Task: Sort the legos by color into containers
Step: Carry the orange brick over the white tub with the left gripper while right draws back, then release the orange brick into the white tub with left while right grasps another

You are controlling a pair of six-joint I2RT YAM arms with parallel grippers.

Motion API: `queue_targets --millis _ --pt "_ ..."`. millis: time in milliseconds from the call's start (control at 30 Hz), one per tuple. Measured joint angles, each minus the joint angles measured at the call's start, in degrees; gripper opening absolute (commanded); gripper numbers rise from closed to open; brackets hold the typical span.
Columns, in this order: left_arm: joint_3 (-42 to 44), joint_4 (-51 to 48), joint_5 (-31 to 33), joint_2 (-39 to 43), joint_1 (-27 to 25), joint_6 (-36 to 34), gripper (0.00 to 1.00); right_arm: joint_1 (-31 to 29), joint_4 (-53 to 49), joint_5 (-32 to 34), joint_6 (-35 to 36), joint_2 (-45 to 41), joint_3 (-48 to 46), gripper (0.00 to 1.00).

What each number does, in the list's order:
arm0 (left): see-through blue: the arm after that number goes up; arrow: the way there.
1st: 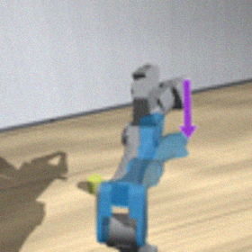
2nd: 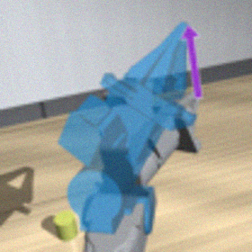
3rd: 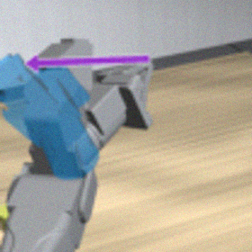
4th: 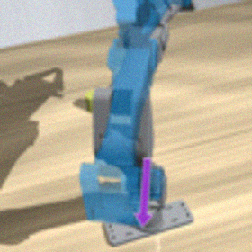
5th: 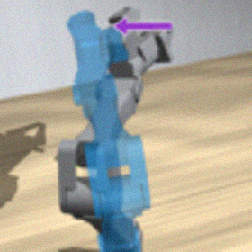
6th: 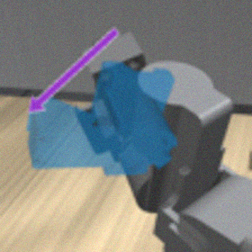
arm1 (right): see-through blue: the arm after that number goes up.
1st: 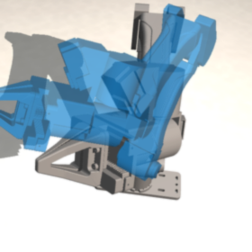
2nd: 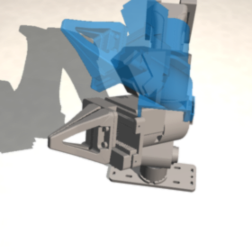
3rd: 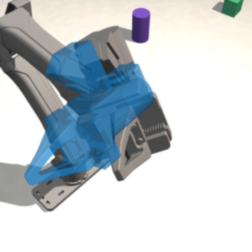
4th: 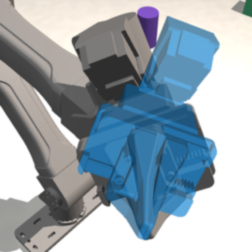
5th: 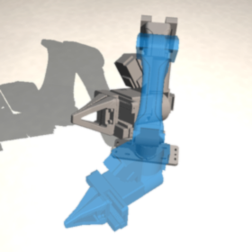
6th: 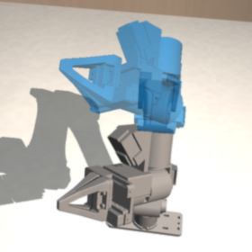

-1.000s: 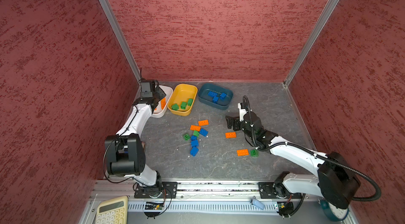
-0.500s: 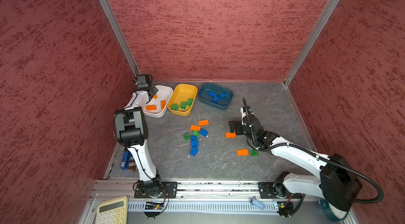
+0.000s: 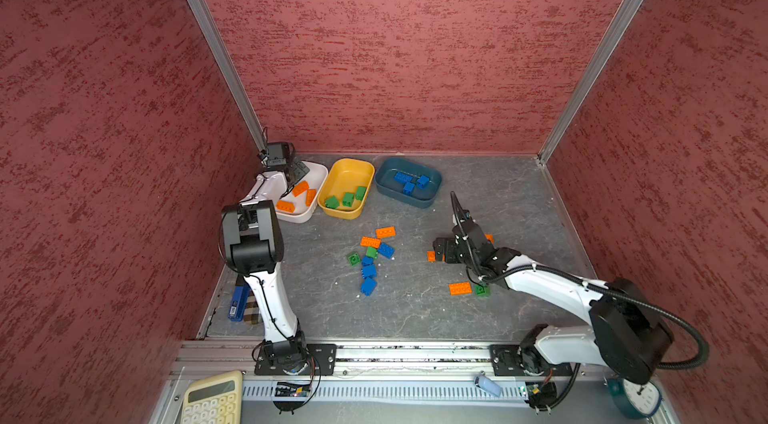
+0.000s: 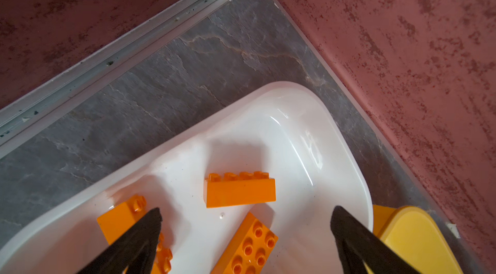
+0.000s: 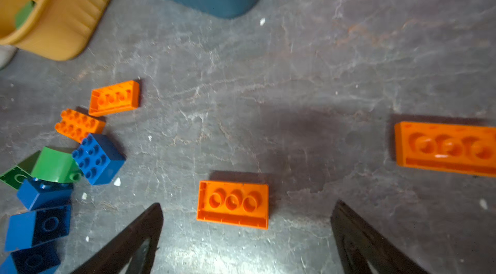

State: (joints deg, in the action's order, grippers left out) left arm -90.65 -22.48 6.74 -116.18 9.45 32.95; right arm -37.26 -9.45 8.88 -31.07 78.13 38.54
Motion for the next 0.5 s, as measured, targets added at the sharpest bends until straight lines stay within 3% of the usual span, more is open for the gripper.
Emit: queue_targets --millis 267,500 --pt "9.03 5.16 0.20 8.17 -2.21 3.58 0.99 -0.87 -6.21 -3.72 -4.11 9.01 6.43 0.95" --pt "17.86 12.31 -1.22 15.78 -4.96 8.50 0.99 -2.47 -12.20 -1.18 -4.09 15.82 13.03 0.90"
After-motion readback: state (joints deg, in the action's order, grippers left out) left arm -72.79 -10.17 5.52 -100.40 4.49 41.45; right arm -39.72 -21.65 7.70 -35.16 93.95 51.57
